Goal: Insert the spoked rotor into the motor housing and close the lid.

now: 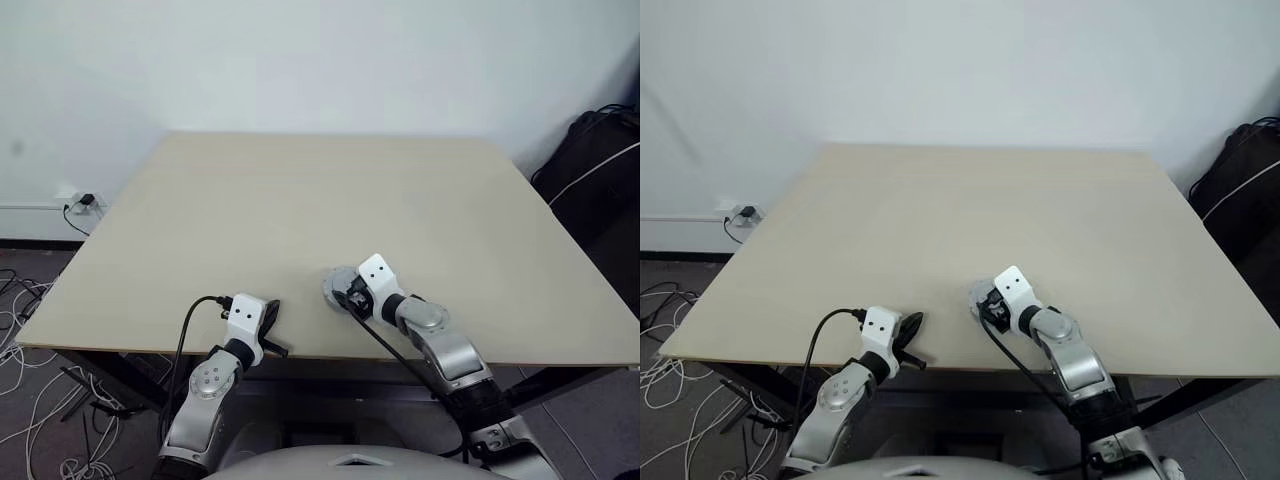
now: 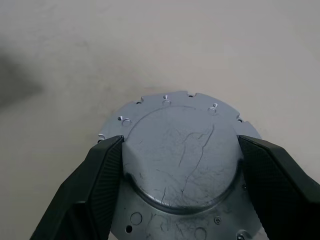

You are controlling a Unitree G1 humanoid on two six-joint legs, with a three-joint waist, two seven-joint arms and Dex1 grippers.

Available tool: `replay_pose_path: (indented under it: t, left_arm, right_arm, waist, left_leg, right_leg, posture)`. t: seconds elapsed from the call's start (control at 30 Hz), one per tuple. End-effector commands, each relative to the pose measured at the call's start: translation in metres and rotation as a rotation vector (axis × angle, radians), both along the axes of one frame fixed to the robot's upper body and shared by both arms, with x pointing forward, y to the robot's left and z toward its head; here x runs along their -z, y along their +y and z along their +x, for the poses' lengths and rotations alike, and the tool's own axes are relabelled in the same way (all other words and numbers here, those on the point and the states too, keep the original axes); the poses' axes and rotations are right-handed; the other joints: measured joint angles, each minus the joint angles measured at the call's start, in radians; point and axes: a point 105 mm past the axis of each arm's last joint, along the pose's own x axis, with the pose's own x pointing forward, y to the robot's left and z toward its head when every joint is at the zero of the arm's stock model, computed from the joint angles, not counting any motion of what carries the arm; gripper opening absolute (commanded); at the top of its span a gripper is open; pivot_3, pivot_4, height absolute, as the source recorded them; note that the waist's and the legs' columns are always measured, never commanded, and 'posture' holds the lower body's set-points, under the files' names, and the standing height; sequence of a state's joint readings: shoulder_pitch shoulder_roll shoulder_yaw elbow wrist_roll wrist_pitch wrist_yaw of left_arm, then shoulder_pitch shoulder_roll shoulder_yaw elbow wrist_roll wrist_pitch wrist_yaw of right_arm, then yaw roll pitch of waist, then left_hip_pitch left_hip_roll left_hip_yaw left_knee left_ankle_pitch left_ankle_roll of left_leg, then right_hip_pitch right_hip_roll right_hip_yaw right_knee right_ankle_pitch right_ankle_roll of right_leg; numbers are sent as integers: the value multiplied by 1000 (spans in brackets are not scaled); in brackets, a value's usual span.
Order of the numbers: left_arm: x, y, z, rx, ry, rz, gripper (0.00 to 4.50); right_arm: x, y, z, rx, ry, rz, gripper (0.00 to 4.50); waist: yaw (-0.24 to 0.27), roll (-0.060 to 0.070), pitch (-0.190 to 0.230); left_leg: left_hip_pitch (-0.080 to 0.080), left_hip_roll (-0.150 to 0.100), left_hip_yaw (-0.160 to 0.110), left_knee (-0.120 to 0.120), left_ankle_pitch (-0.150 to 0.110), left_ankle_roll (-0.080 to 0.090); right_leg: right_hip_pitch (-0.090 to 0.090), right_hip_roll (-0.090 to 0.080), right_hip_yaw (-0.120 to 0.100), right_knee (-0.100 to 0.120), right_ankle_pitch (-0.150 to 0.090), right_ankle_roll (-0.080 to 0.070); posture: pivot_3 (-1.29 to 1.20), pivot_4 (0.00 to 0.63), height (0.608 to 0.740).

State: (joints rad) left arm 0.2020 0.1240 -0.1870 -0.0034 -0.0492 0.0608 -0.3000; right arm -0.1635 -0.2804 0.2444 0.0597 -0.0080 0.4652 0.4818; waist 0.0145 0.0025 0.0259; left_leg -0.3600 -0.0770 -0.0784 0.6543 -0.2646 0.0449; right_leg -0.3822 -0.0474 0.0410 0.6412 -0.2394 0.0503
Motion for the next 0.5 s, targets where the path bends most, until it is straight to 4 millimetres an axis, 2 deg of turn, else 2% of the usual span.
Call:
replay_pose_path:
  t: [0.03, 0.23, 0.37, 0.5]
  left_arm:
    - [-17, -1, 6, 4, -64, -3, 0]
    - [-16, -2, 6, 7, -64, -4, 0]
    - [-16, -2, 7, 9, -64, -3, 0]
    - [-16, -2, 7, 14, -65, -2, 0]
  right_arm:
    - [26, -16, -15, 8, 125, -75, 3254]
    - [14, -9, -10, 44, 90, 22, 3254]
    - [16, -15, -9, 72, 87, -21, 3254]
    - [20, -23, -9, 147, 170, 4, 3254]
  waist:
    - [3, 0, 0]
    - [4, 0, 0]
    - [4, 0, 0]
    - [4, 0, 0]
  left_leg:
    - [0, 0, 0, 0, 0, 0]
    - [-1, 0, 0, -1, -2, 2]
    - [-1, 0, 0, -3, -2, 3]
    - [-1, 0, 0, -3, -2, 2]
  right_leg:
    - [0, 0, 0, 0, 0, 0]
    - [-1, -1, -1, -2, -3, 2]
    - [-1, -1, -1, -3, -3, 2]
    - [-1, -1, -1, -3, -3, 2]
  posture:
    - [0, 0, 740]
    - [0, 0, 740]
    - [0, 0, 740]
    - [0, 0, 740]
